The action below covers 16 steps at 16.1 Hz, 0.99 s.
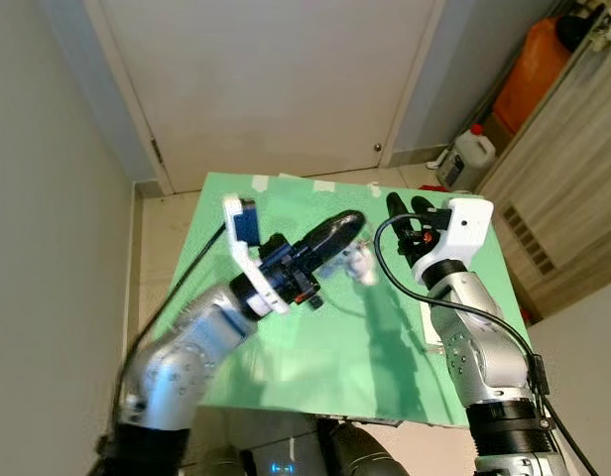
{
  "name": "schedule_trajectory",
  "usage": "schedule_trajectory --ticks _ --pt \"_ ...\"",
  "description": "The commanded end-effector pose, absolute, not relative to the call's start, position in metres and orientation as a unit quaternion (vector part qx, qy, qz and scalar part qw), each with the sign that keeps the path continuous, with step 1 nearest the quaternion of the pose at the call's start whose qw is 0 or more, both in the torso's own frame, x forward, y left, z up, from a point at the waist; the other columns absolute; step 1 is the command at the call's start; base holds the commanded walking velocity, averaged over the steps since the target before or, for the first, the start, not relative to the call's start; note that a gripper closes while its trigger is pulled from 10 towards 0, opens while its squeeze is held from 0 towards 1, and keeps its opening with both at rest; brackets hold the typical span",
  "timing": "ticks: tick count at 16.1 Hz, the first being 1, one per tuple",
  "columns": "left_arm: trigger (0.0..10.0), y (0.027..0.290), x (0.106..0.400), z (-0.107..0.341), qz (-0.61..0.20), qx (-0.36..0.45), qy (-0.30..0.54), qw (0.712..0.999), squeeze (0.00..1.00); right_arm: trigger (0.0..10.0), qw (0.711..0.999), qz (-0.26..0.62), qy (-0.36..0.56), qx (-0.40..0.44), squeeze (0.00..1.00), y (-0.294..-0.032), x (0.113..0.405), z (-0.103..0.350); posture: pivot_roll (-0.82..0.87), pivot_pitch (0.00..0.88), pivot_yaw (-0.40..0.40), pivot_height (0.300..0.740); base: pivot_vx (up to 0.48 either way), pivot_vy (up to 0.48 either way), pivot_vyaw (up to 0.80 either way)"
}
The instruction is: Hang keys on a hook
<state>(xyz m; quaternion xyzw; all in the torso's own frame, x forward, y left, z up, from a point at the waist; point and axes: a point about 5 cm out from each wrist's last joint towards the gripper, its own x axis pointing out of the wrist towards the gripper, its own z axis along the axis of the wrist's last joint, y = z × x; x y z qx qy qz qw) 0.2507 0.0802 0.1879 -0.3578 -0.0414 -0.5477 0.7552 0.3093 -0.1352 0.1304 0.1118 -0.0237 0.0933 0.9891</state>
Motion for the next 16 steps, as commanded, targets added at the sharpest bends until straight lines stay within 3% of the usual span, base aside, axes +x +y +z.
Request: schedule_trajectory --ticks 1,4,8,10,12,16 --pt "10.0 0.082 0.247 0.202 -0.572 -0.363 -0.066 0.733 0.00 10.0 0.990 0.088 -0.027 0.108 0.00 -0.137 0.311 0.132 0.06 0.107 -0.021 0.740 0.000 0.000 -0.80" --pt "10.0 0.096 0.254 0.219 -0.571 -0.364 -0.095 0.730 0.00 10.0 0.991 0.075 -0.027 0.107 0.00 -0.147 0.311 0.130 0.06 0.110 -0.016 0.740 0.000 0.000 -0.80" --pt "10.0 0.101 0.258 0.211 -0.540 -0.371 -0.085 0.751 0.00 10.0 0.991 0.064 -0.026 0.110 0.00 -0.151 0.312 0.129 0.06 0.115 -0.013 0.740 0.000 0.000 -0.80" --pt "10.0 0.100 0.273 0.190 -0.444 -0.333 -0.062 0.829 0.00 10.0 0.992 0.069 -0.016 0.109 0.00 -0.148 0.310 0.124 0.06 0.120 -0.014 0.740 0.000 0.000 -0.80" --pt "10.0 0.096 0.276 0.169 -0.400 -0.295 -0.033 0.867 0.00 10.0 0.991 0.078 -0.010 0.107 0.00 -0.143 0.309 0.121 0.07 0.122 -0.014 0.740 0.000 0.000 -0.80" --pt "10.0 0.086 0.273 0.163 -0.388 -0.299 -0.023 0.871 0.00 10.0 0.990 0.095 -0.005 0.105 0.00 -0.136 0.308 0.119 0.07 0.125 -0.016 0.740 0.000 0.000 -0.80"
